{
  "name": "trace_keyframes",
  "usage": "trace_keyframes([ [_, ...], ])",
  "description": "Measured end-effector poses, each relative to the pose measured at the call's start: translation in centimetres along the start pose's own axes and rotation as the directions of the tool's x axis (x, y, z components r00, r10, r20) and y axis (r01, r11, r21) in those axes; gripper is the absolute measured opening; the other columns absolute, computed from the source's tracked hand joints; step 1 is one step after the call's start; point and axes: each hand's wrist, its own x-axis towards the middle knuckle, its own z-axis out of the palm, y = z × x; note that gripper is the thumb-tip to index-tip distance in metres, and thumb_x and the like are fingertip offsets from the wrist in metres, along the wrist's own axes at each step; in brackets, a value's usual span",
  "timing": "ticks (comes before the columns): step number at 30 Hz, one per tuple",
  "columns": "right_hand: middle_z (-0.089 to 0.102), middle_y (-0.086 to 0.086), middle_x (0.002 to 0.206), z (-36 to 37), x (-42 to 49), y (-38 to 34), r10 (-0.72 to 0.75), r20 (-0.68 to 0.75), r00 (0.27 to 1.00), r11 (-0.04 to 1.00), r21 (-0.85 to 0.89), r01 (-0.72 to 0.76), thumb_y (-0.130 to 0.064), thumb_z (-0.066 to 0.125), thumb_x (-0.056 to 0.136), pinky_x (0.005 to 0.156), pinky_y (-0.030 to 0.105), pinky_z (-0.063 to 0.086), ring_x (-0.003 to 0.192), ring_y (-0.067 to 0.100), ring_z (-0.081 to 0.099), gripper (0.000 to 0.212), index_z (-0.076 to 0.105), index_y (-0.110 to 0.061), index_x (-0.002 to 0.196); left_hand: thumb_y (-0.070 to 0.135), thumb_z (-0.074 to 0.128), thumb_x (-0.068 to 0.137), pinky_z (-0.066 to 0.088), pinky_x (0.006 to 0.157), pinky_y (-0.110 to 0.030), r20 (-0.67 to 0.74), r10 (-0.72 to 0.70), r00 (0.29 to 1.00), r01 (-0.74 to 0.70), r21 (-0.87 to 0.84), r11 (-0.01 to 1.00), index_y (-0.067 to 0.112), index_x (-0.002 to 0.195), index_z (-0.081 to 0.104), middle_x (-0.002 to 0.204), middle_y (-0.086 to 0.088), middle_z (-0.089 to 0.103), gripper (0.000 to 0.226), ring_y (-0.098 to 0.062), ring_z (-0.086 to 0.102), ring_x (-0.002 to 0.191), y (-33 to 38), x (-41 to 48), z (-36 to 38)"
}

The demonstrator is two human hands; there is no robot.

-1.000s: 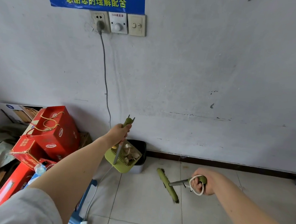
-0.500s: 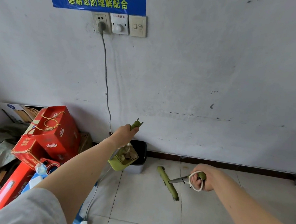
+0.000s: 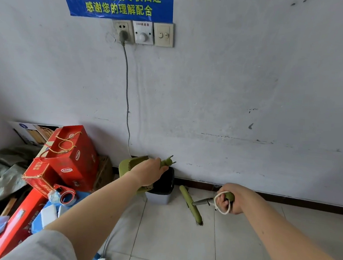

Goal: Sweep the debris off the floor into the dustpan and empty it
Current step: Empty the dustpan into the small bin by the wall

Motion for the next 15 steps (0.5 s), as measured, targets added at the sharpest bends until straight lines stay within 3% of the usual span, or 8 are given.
trace_keyframes([
  [2, 0.044, 0.006, 0.041, 0.6, -0.1, -0.1, -0.004, 0.01, 1.0, 1.0, -0.006, 0.004, -0.004, 0.041, 0.095, 0.029, 0.013, 0.031, 0.025, 0.013, 0.041, 0.022, 0.049, -0.003, 0.075, 0.045, 0.031, 0.101, 0.049, 0.071, -0.039, -0.018, 0.03, 0.999, -0.029, 0.024, 0.999, 0.006, 0.104, 0.051, 0.087, -0.011, 0.063, 0.044, -0.032, 0.064, 0.083, 0.5, -0.4, 0.7],
  [6, 0.043, 0.006, 0.04, 0.9, -0.3, 0.3, 0.016, 0.029, 0.999, 1.0, -0.001, -0.016, -0.005, 0.041, 0.095, 0.029, 0.014, 0.03, 0.025, 0.014, 0.04, 0.025, 0.05, -0.001, 0.072, 0.039, 0.028, 0.104, 0.048, 0.067, -0.038, -0.037, 0.113, 0.993, -0.109, 0.104, 0.989, 0.005, 0.113, 0.054, 0.067, 0.004, 0.037, 0.044, -0.033, 0.063, 0.083, 1.6, -0.4, 1.5],
  [9, 0.043, 0.005, 0.039, 0.4, -0.5, 0.7, 0.021, 0.04, 0.999, 0.999, 0.041, -0.023, -0.006, 0.041, 0.095, 0.03, 0.013, 0.03, 0.026, 0.014, 0.038, 0.031, 0.05, -0.002, 0.066, 0.035, 0.027, 0.104, 0.044, 0.062, -0.033, -0.059, 0.141, 0.988, -0.129, 0.163, 0.978, 0.003, 0.116, 0.054, 0.084, -0.007, 0.049, 0.043, -0.031, 0.063, 0.085, 2.7, -0.3, 1.8],
  [13, 0.043, 0.004, 0.04, 0.0, -0.3, 1.7, 0.053, 0.038, 0.998, 0.997, 0.062, -0.055, -0.007, 0.04, 0.094, 0.029, 0.013, 0.03, 0.026, 0.014, 0.039, 0.029, 0.049, -0.004, 0.067, 0.028, 0.025, 0.105, 0.04, 0.061, -0.035, 0.0, 0.175, 0.985, -0.17, 0.22, 0.96, 0.006, 0.126, 0.05, 0.106, -0.014, 0.052, 0.039, -0.033, 0.06, 0.09, 5.7, -0.5, 3.7],
  [15, 0.043, 0.005, 0.041, -0.5, -0.2, 2.2, 0.073, 0.04, 0.997, 0.994, 0.075, -0.076, -0.008, 0.04, 0.095, 0.029, 0.013, 0.03, 0.026, 0.014, 0.039, 0.03, 0.051, -0.001, 0.068, 0.033, 0.027, 0.105, 0.041, 0.063, -0.036, 0.018, 0.129, 0.991, -0.13, 0.178, 0.975, 0.004, 0.12, 0.05, 0.11, -0.016, 0.053, 0.04, -0.034, 0.061, 0.093, 7.0, -0.4, 4.7],
])
